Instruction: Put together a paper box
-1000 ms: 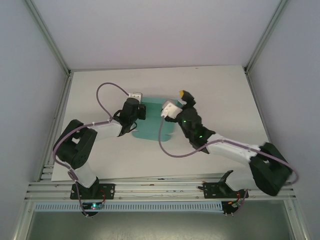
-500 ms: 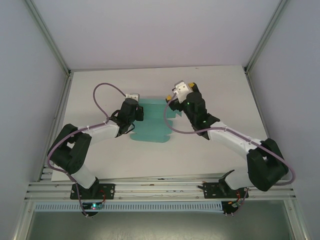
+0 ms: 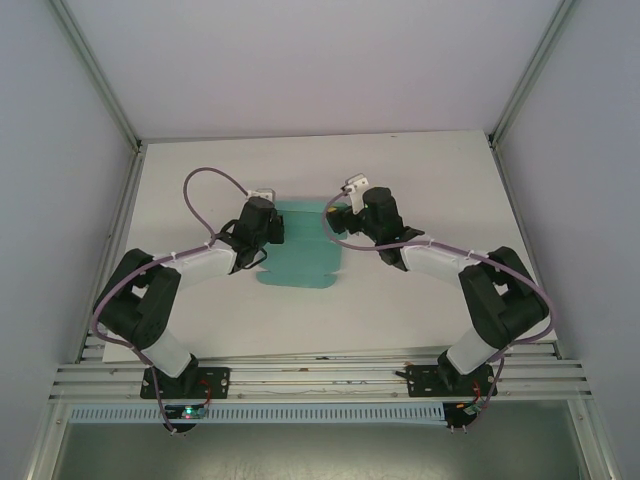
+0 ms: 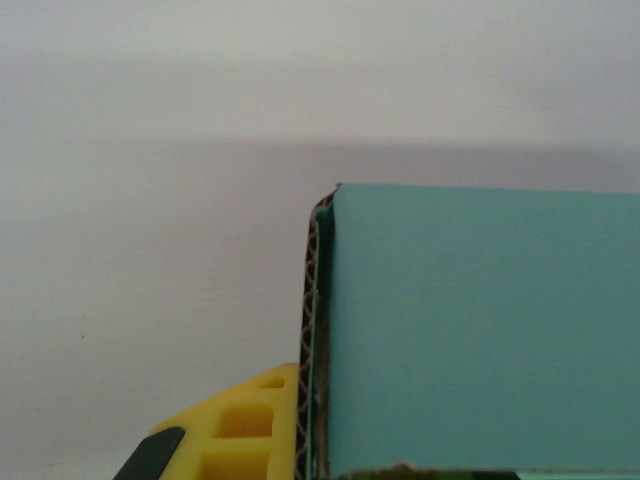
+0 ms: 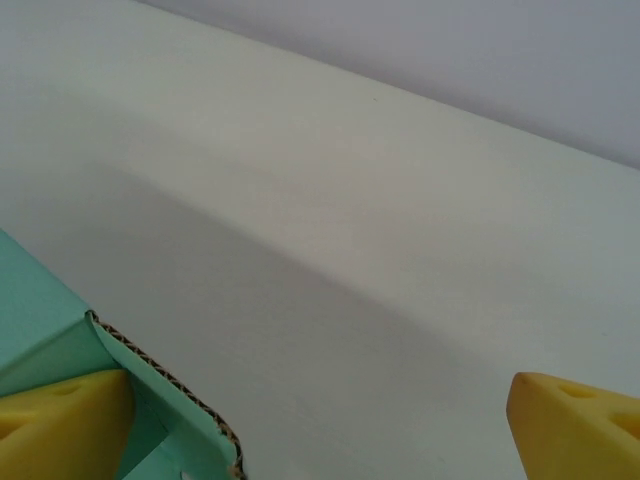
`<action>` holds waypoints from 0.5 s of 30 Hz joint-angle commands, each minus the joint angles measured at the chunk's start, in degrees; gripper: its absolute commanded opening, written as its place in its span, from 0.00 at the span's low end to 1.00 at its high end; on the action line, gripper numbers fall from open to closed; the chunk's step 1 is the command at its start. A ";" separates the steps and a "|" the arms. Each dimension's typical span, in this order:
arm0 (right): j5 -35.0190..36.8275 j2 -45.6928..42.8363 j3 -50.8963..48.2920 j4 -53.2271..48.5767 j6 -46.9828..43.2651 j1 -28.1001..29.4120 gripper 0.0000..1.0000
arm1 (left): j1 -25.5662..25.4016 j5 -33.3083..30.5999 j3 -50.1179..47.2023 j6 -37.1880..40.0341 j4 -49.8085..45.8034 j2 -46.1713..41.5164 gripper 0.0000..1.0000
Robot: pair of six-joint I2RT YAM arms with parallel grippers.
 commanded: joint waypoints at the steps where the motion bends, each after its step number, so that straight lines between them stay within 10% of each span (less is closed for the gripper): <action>1: -5.88 0.63 -0.59 5.65 6.24 -0.14 0.95 | -0.07 2.07 0.50 -2.12 2.17 -2.64 0.00; 15: 9.47 4.86 -5.55 27.71 30.59 1.32 0.98 | -0.17 5.45 0.49 -4.86 2.95 -2.59 0.00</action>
